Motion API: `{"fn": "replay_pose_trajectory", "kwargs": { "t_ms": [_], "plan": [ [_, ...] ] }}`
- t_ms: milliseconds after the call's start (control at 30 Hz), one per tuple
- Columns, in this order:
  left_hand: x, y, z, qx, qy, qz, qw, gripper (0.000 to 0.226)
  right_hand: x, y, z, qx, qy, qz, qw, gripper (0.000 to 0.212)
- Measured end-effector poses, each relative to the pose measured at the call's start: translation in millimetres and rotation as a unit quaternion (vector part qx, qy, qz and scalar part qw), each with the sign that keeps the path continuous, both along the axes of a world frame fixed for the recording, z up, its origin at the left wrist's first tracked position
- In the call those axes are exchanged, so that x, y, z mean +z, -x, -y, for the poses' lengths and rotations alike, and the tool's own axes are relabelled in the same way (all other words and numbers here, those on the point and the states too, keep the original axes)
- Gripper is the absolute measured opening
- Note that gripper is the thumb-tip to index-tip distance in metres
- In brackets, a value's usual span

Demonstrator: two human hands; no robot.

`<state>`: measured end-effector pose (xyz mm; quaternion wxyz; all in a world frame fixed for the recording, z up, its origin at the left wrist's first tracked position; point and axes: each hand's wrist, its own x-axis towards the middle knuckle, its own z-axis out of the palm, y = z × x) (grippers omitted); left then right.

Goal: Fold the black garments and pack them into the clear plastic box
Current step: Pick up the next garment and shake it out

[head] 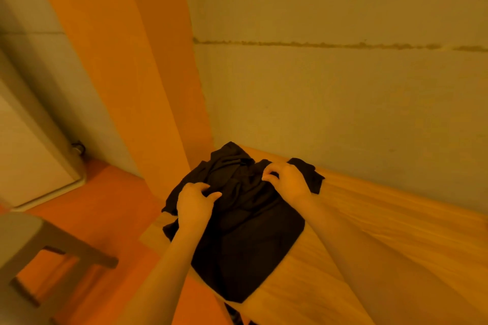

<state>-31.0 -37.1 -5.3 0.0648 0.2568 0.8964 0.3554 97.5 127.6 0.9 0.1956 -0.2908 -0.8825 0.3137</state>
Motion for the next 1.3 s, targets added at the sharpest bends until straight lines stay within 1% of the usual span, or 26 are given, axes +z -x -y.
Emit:
{"fn": "replay_pose_trajectory", "kwargs": {
  "t_ms": [33,67,167,233,267,300,333,400,433,467,533,600,633,667,733,800,833,867,967,1033,1133,1167,1233,1300],
  "plan": [
    [4,0,3,0.000,-0.011,0.013,1.000,0.022,2,0,4,0.015,0.013,-0.010,1.000,0.024],
    [11,-1,5,-0.010,-0.029,0.023,0.999,0.015,5,2,7,0.033,0.027,-0.020,0.999,0.031],
    [40,-8,6,-0.073,-0.094,0.043,0.992,0.010,26,8,18,0.092,0.067,-0.049,0.992,0.049],
    [66,-16,2,-0.129,-0.113,0.041,0.984,0.011,43,10,24,0.155,0.127,-0.061,0.978,0.058],
    [79,-19,0,-0.155,-0.117,0.034,0.980,0.013,53,10,26,0.182,0.161,-0.066,0.968,0.060],
    [93,-21,-4,-0.178,-0.119,0.023,0.976,0.015,63,9,26,0.195,0.187,-0.072,0.960,0.058],
    [107,-25,-8,-0.202,-0.120,0.009,0.972,0.017,74,7,26,0.195,0.200,-0.081,0.957,0.048],
    [134,-32,-15,-0.238,-0.125,-0.009,0.963,0.017,96,-3,22,0.167,0.196,-0.108,0.960,0.013],
    [147,-37,-19,-0.249,-0.128,-0.013,0.960,0.018,107,-10,19,0.147,0.195,-0.124,0.962,0.005],
    [161,-41,-23,-0.260,-0.131,-0.016,0.957,0.019,120,-18,15,0.134,0.198,-0.144,0.960,0.005],
    [185,-49,-31,-0.286,-0.127,0.000,0.950,0.016,146,-39,7,0.124,0.207,-0.187,0.952,0.014],
    [206,-59,-40,-0.315,-0.083,0.040,0.945,0.006,173,-62,-4,0.120,0.206,-0.213,0.948,0.016],
    [215,-63,-45,-0.324,-0.064,0.055,0.942,0.010,185,-74,-8,0.116,0.204,-0.222,0.946,0.016],
    [224,-68,-51,-0.328,-0.064,0.070,0.940,0.014,197,-86,-12,0.114,0.201,-0.233,0.945,0.016],
    [240,-81,-66,-0.335,-0.124,0.121,0.926,0.014,220,-112,-21,0.100,0.211,-0.270,0.934,0.016],
    [255,-98,-83,-0.352,-0.207,0.193,0.892,0.011,242,-139,-31,0.086,0.237,-0.298,0.921,0.017],
    [263,-109,-93,-0.361,-0.229,0.211,0.879,0.011,252,-153,-37,0.085,0.249,-0.291,0.920,0.016],
    [271,-121,-104,-0.369,-0.236,0.211,0.874,0.011,262,-166,-42,0.089,0.256,-0.269,0.924,0.016],
    [294,-158,-139,-0.403,-0.230,0.183,0.867,0.009,287,-197,-59,0.073,0.244,-0.208,0.944,0.018],
    [303,-178,-161,-0.421,-0.220,0.179,0.861,0.010,298,-211,-73,0.049,0.238,-0.224,0.944,0.019],
    [307,-193,-190,-0.450,-0.195,0.206,0.847,0.021,310,-233,-98,0.013,0.245,-0.293,0.924,0.017],
    [306,-196,-198,-0.459,-0.190,0.221,0.839,0.021,312,-241,-104,-0.009,0.226,-0.292,0.929,0.018],
    [308,-203,-209,-0.467,-0.195,0.253,0.824,0.015,317,-256,-111,-0.051,0.150,-0.258,0.953,0.021],
    [315,-212,-216,-0.494,-0.195,0.268,0.804,0.015,322,-268,-109,-0.063,0.098,-0.239,0.964,0.019]
  ]
}}
